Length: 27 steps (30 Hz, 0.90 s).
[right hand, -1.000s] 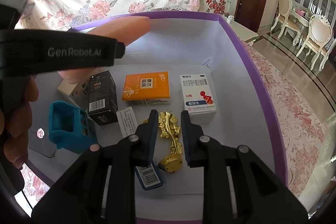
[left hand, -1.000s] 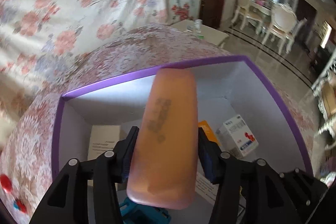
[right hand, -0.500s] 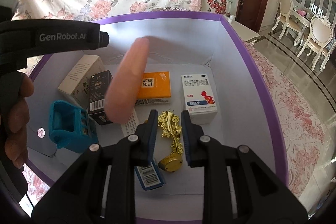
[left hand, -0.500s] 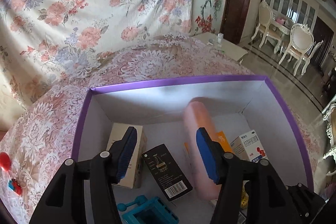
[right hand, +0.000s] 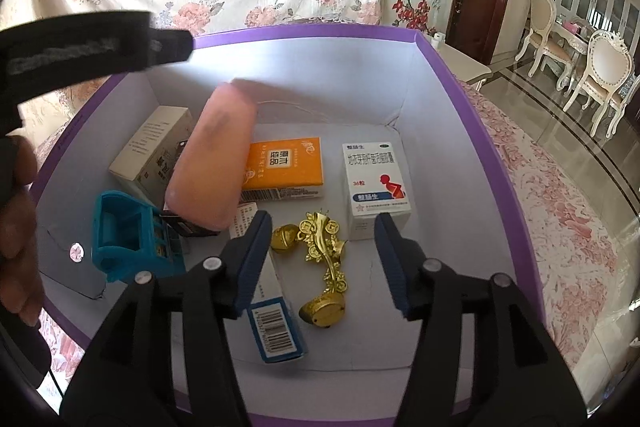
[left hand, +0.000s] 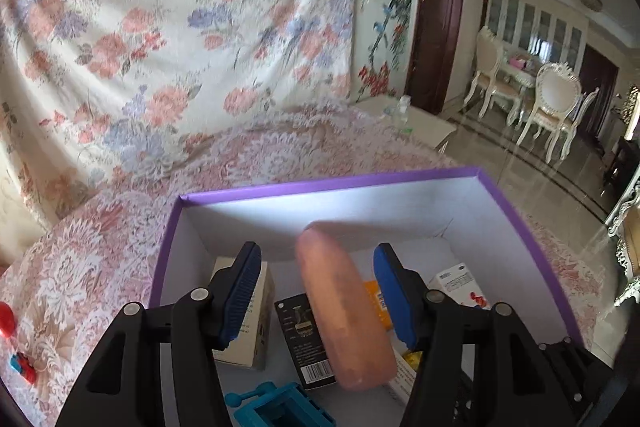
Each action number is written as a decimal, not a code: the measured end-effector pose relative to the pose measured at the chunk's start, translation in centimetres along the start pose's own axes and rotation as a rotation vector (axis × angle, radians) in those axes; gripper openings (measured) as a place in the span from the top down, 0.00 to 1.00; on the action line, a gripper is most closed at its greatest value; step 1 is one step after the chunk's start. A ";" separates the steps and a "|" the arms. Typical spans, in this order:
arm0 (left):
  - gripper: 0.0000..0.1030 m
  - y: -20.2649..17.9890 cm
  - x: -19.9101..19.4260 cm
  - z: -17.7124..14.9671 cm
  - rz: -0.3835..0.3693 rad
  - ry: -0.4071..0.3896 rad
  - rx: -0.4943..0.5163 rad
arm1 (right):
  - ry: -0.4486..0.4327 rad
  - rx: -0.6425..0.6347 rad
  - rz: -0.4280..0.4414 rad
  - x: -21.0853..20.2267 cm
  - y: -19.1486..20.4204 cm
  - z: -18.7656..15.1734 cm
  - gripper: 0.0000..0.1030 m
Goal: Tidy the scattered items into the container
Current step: 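Lower and release the pink bar and gold ornament into the purple box, then move both open grippers back over the red ball and toy car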
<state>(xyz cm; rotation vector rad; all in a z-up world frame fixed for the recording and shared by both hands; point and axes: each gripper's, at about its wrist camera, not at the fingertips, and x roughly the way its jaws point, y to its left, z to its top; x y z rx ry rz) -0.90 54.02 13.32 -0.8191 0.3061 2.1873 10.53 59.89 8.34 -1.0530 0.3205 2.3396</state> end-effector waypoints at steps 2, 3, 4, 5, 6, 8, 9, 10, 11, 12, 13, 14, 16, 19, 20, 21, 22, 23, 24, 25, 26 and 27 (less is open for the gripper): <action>0.42 0.7 -1.2 -0.3 0.001 -0.021 -0.015 | -0.004 0.003 -0.003 0.0 -0.1 0.0 0.44; 0.42 1.1 -1.8 -0.5 -0.002 -0.028 -0.024 | -0.005 0.005 -0.004 0.1 -0.1 0.1 0.43; 0.42 1.6 -2.3 -0.7 -0.005 -0.035 -0.033 | -0.006 0.007 -0.006 0.1 -0.1 0.1 0.42; 0.42 2.2 -2.9 -1.0 -0.002 -0.042 -0.041 | -0.007 0.009 -0.008 0.2 -0.1 0.1 0.39; 0.42 2.8 -3.4 -1.4 0.002 -0.049 -0.048 | -0.008 0.009 -0.009 0.2 -0.1 0.1 0.38; 0.42 3.8 -4.1 -2.0 0.016 -0.058 -0.062 | -0.012 0.009 -0.009 0.2 -0.2 0.1 0.37; 0.42 4.3 -4.5 -2.3 0.024 -0.061 -0.070 | -0.019 0.010 -0.010 0.2 -0.2 0.1 0.37; 0.42 4.8 -4.8 -2.6 0.032 -0.065 -0.077 | -0.026 0.010 -0.012 0.2 -0.2 0.1 0.37; 0.42 5.1 -5.2 -2.9 0.037 -0.073 -0.077 | -0.031 0.009 -0.016 0.1 -0.2 0.1 0.37; 0.42 5.3 -5.4 -3.1 0.039 -0.079 -0.075 | -0.033 0.011 -0.019 0.0 -0.1 0.1 0.37; 0.42 5.5 -5.7 -3.3 0.040 -0.086 -0.074 | -0.034 0.012 -0.023 0.0 -0.1 0.1 0.37; 0.42 5.7 -5.9 -3.5 0.042 -0.092 -0.072 | -0.046 0.023 -0.020 -0.3 0.0 0.1 0.37; 0.42 6.0 -6.4 -3.9 0.045 -0.105 -0.070 | -0.070 0.046 -0.013 -1.0 0.0 0.1 0.37; 0.42 6.6 -7.1 -4.4 0.049 -0.124 -0.065 | -0.105 0.060 -0.012 -2.2 0.2 0.3 0.37; 0.42 6.9 -7.4 -4.5 0.049 -0.129 -0.076 | -0.116 0.061 -0.014 -2.7 0.3 0.3 0.37; 0.42 7.3 -7.8 -4.6 0.049 -0.133 -0.090 | -0.128 0.063 -0.016 -3.1 0.4 0.4 0.37; 0.42 7.6 -8.1 -4.6 0.050 -0.131 -0.100 | -0.140 0.064 -0.018 -3.6 0.5 0.5 0.37; 0.42 7.9 -8.4 -4.6 0.051 -0.127 -0.109 | -0.147 0.059 -0.018 -4.0 0.8 0.6 0.37; 0.43 8.2 -8.6 -4.7 0.052 -0.123 -0.117 | -0.153 0.054 -0.017 -4.3 1.1 0.7 0.37; 0.43 8.5 -9.1 -4.8 0.048 -0.134 -0.122 | -0.158 0.050 -0.010 -4.6 1.5 0.7 0.37; 0.43 8.8 -9.6 -5.0 0.047 -0.148 -0.125 | -0.163 0.046 -0.002 -4.9 1.8 0.8 0.37; 0.43 9.2 -10.1 -5.2 0.047 -0.158 -0.132 | -0.173 0.038 0.016 -5.3 2.4 0.8 0.37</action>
